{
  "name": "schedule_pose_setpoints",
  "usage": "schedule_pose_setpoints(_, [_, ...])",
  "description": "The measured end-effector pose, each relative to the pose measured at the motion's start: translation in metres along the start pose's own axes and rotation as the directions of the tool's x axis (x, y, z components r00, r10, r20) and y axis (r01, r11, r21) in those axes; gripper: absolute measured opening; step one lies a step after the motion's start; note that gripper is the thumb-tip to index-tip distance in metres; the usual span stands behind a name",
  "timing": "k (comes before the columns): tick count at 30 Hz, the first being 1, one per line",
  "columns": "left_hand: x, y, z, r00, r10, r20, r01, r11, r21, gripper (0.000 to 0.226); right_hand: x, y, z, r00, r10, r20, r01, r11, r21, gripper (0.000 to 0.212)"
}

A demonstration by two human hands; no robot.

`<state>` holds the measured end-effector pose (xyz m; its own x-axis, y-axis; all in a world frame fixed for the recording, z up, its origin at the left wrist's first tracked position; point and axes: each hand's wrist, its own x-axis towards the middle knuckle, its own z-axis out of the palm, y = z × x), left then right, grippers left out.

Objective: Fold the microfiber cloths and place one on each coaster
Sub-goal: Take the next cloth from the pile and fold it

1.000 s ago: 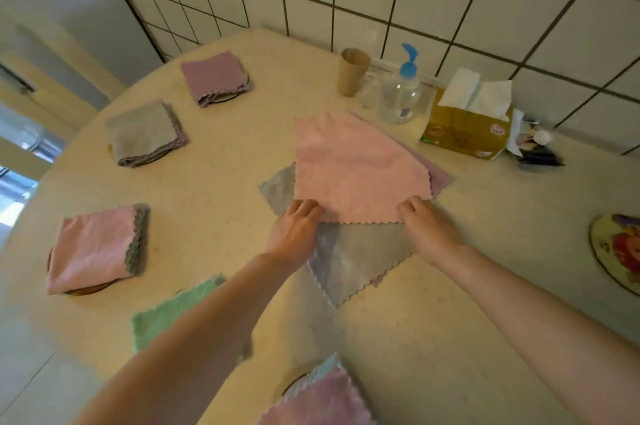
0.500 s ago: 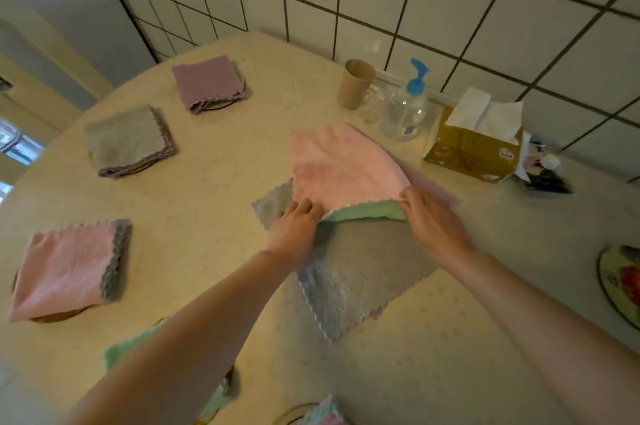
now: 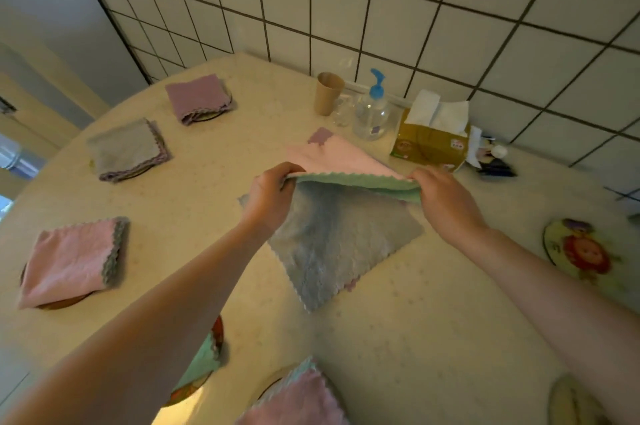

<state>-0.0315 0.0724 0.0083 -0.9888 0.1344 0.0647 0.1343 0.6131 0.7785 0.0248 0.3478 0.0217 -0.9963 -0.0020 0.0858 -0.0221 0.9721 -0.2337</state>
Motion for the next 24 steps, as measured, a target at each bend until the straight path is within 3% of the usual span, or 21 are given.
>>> schedule_pose_setpoints(3, [-0.023, 0.027, 0.004, 0.996, 0.083, -0.041, -0.080, 0.996, 0.050, 0.021, -0.026, 0.013, -0.025, 0.983, 0.145, -0.110, -0.116, 0.965, 0.234, 0.027])
schedule_pose_setpoints(5, [-0.040, 0.047, 0.011, 0.993, 0.108, -0.047, -0.105, 0.993, 0.059, 0.022, -0.047, 0.024, -0.039, 0.953, 0.286, -0.104, -0.200, 0.847, 0.493, 0.023])
schedule_pose_setpoints(7, [-0.057, 0.068, 0.019, 0.993, 0.112, -0.039, -0.109, 0.992, 0.062, 0.023, -0.065, 0.037, -0.050, 0.915, 0.385, -0.118, -0.238, 0.754, 0.612, 0.021])
schedule_pose_setpoints(11, [-0.107, 0.130, 0.047, 0.989, 0.118, -0.094, -0.114, 0.993, 0.042, 0.024, -0.115, 0.078, -0.084, 0.854, 0.436, -0.285, -0.202, 0.781, 0.591, 0.025])
schedule_pose_setpoints(14, [-0.132, 0.167, 0.059, 0.984, 0.122, -0.126, -0.118, 0.992, 0.036, 0.023, -0.147, 0.097, -0.109, 0.849, 0.402, -0.343, -0.148, 0.804, 0.575, 0.028])
schedule_pose_setpoints(24, [-0.169, 0.224, 0.080, 0.978, 0.175, -0.116, -0.161, 0.980, 0.118, 0.021, -0.204, 0.145, -0.153, 0.889, 0.256, -0.379, -0.020, 0.849, 0.528, 0.025])
